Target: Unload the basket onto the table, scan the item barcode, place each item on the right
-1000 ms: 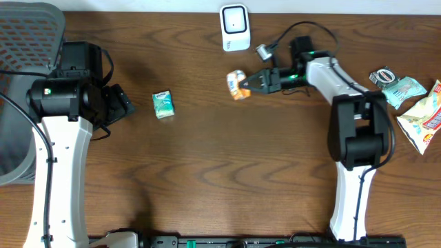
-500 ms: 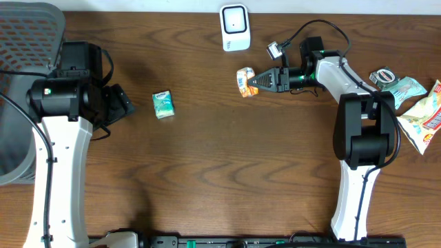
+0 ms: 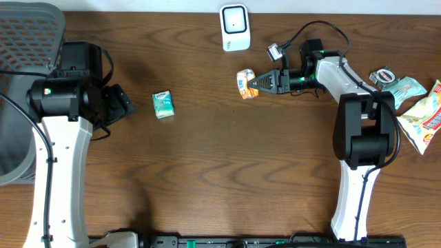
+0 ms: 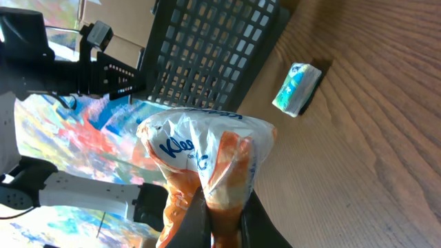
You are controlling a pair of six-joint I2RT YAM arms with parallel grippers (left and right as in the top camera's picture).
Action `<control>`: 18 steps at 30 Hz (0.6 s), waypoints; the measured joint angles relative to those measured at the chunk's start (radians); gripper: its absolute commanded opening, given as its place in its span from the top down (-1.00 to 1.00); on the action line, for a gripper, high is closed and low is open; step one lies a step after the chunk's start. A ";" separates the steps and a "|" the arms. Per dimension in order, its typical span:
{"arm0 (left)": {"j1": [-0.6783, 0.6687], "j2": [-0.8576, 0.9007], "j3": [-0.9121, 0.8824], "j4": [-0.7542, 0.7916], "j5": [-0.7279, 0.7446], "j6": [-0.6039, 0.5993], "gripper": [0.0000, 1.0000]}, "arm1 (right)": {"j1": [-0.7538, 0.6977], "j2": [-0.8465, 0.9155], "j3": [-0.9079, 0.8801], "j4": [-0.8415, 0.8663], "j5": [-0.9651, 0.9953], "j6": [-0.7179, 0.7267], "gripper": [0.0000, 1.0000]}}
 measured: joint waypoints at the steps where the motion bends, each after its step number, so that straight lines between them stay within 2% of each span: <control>1: 0.000 0.000 0.000 0.000 0.000 0.000 -0.96 | 0.000 0.000 0.000 -0.002 0.000 -0.003 0.98; 18: 0.000 0.000 0.000 0.000 0.000 0.000 -0.95 | 0.002 0.000 0.000 -0.011 0.041 -0.011 0.97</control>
